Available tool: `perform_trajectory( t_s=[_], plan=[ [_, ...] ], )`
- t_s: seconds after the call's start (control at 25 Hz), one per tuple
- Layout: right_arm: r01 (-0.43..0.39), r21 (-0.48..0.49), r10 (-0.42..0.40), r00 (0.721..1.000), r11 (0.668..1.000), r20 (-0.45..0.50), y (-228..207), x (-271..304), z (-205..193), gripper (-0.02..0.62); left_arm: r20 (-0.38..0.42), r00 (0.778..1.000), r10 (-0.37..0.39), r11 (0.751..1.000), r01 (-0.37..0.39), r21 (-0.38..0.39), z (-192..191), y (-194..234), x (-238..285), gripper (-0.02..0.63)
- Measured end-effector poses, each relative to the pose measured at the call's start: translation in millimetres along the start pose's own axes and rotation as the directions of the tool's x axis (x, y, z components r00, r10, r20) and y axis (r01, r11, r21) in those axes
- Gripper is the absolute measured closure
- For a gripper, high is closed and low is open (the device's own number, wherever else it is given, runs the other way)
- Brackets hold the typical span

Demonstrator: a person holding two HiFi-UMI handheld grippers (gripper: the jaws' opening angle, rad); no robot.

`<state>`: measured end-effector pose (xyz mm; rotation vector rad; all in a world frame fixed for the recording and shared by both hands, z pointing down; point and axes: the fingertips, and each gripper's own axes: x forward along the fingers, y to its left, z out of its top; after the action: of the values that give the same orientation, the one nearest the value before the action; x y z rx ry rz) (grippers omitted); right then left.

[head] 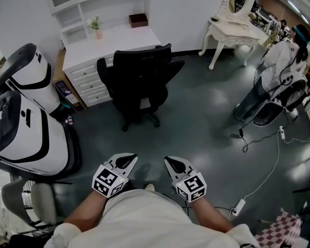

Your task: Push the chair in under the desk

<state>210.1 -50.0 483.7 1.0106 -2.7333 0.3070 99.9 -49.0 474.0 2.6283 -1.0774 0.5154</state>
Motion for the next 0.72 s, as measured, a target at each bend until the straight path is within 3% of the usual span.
perform_trajectory(
  t_s=[0.72],
  plan=[
    [-0.008, -0.009, 0.008, 1.0, 1.0, -0.005, 9, 4, -7, 0.592, -0.008, 1.0, 0.014, 1.0, -0.014, -0.015, -15, 3, -7, 0.609]
  ],
)
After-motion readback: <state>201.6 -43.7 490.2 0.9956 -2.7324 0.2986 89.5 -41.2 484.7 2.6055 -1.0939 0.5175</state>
